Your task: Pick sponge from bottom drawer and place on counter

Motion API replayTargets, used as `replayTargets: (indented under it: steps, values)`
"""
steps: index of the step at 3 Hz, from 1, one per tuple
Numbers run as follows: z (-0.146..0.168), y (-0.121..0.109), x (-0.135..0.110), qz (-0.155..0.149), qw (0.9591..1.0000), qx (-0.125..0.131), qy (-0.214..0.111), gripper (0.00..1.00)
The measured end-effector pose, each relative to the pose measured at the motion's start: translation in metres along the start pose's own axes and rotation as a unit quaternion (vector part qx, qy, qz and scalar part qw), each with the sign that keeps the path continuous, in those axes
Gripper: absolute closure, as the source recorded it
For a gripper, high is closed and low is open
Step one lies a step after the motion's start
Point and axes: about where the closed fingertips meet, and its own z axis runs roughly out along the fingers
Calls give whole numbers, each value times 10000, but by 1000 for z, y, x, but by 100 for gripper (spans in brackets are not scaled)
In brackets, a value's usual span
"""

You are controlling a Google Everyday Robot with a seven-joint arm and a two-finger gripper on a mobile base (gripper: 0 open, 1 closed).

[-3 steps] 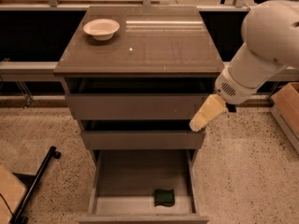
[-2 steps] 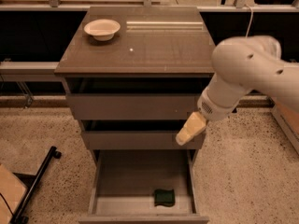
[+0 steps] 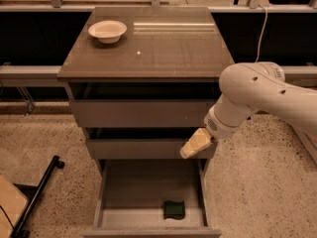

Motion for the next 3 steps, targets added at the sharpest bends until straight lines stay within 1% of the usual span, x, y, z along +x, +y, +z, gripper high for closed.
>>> replayTargets:
  steps: [1, 2, 3]
  values:
    - [26, 6, -2, 287, 9992, -269, 37, 0]
    - [87, 9, -13, 835, 9949, -530, 206, 0]
    - [143, 8, -13, 1409, 9863, -684, 520, 0]
